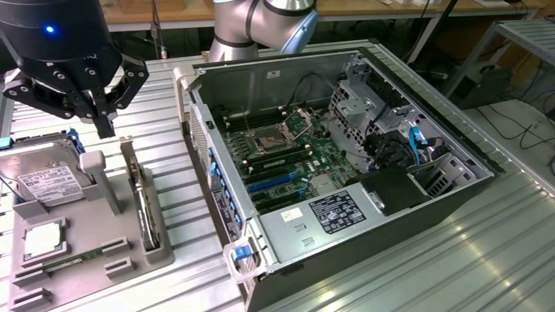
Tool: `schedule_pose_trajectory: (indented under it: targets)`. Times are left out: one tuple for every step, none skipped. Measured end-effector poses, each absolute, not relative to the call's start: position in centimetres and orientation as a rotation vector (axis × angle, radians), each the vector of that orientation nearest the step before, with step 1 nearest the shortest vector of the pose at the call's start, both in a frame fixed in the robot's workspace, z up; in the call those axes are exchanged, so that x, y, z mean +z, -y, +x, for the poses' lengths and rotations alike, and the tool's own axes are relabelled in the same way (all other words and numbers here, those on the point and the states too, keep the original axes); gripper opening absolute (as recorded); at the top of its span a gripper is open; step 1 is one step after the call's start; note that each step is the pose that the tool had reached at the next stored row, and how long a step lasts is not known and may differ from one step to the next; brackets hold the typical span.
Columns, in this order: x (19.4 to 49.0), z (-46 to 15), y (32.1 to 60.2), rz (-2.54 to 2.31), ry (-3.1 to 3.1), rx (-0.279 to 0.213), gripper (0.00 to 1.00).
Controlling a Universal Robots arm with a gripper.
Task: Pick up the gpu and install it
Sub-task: 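Reach for the gpu, then pick up the gpu and move the gpu toward the slot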
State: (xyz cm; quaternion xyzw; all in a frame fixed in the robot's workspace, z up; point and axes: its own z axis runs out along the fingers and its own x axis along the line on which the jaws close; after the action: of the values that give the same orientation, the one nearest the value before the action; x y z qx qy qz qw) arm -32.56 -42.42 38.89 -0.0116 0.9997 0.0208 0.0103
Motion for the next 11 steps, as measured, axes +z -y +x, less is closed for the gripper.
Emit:
schedule_pose_trajectory:
  targets:
    - [38.89, -32.56, 42.42, -0.036, -3.120, 0.065, 0.11]
    - [38.89, -32.56, 42.42, -0.036, -3.120, 0.065, 0.11]
    - [38.89, -32.57, 42.42, -0.036, -3.120, 0.065, 0.11]
    - [38.89, -32.56, 42.42, -0.036, -3.120, 0.065, 0.11]
    - [38.89, -32.56, 42.42, -0.036, -3.120, 0.065, 0.11]
    - [38.89, -32.56, 42.42, -0.036, -3.120, 0.065, 0.11]
    - [38.89, -32.56, 42.42, -0.036, -3.120, 0.065, 0.11]
    - [38.89, -32.56, 42.42, -0.036, -3.120, 0.065, 0.11]
    - [38.89, -32.56, 42.42, -0.036, -3.120, 0.065, 0.11]
    - [38.89, -32.56, 42.42, -0.036, -3.120, 0.065, 0.11]
    - [38.89, -32.56, 42.42, -0.036, -3.120, 0.065, 0.11]
